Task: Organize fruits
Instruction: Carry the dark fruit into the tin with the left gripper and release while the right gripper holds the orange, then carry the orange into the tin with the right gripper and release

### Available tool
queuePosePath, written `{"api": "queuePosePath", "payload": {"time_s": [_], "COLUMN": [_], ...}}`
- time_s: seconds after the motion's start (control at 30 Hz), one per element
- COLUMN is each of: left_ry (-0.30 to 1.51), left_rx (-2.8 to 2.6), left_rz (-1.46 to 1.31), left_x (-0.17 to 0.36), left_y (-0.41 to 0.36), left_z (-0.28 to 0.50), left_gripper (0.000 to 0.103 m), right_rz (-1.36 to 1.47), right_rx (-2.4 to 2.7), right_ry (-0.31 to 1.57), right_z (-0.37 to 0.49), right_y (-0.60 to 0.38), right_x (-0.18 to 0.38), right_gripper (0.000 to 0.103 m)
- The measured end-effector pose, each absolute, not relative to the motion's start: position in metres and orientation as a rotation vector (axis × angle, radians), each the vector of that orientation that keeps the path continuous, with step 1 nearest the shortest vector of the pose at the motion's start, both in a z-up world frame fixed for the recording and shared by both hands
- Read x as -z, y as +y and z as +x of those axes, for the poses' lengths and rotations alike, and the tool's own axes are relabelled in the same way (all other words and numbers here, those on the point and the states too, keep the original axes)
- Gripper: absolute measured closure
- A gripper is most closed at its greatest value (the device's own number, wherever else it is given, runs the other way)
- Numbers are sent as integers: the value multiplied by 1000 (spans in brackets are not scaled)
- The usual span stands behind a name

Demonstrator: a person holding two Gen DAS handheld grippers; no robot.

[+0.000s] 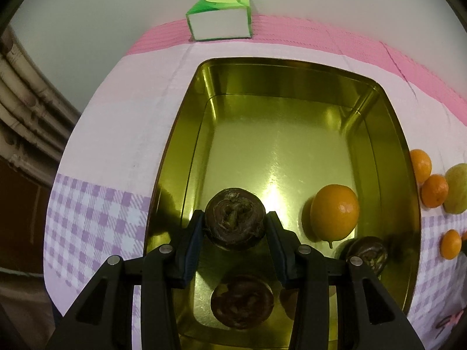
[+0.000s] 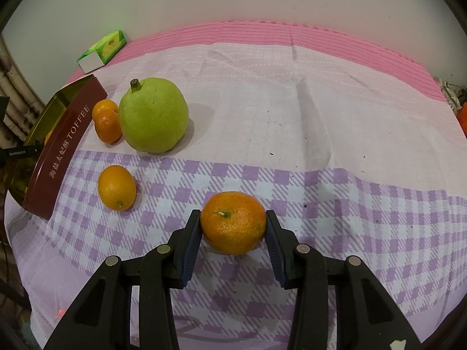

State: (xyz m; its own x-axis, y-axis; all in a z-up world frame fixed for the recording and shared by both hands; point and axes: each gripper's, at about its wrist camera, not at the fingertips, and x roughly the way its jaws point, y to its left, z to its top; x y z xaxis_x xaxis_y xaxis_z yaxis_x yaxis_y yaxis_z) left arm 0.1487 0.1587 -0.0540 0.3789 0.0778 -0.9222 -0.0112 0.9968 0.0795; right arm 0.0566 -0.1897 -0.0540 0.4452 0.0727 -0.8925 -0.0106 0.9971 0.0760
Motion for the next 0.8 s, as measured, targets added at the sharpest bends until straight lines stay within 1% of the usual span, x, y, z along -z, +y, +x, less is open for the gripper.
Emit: {"api": "queuePosePath", "payload": {"time_s": [0.17, 0.23, 0.3, 0.4, 0.6, 0.67, 0.8], "left_ry": [1183, 1163, 1132, 1076, 971, 952, 939], "left_rx": [-42, -44, -34, -34, -81, -94, -122], "left_rz": [48, 43, 29, 38, 82, 91, 104], "left_x": [52, 46, 36, 21, -8, -13, -20], "left_y": [158, 160, 161, 159, 156, 157, 162], "left_z": [147, 145, 142, 134, 114, 107, 93], "left_gripper": [59, 56, 42, 35, 29, 26, 24], "right_rz": [63, 61, 55, 44, -29, -57, -86], "right_rx": [-41, -41, -43, -67, -181, -244, -368], "right_ry": [1093, 1083, 1066, 1046, 1009, 997, 994], "right_z": [54, 53, 53, 51, 52, 55, 59], "right_y": [-190, -190, -190, -186, -142, -120, -74], "right_x": [47, 41, 33, 22, -6, -13, -22], "right_gripper": [63, 63, 63, 63, 63, 63, 63]}}
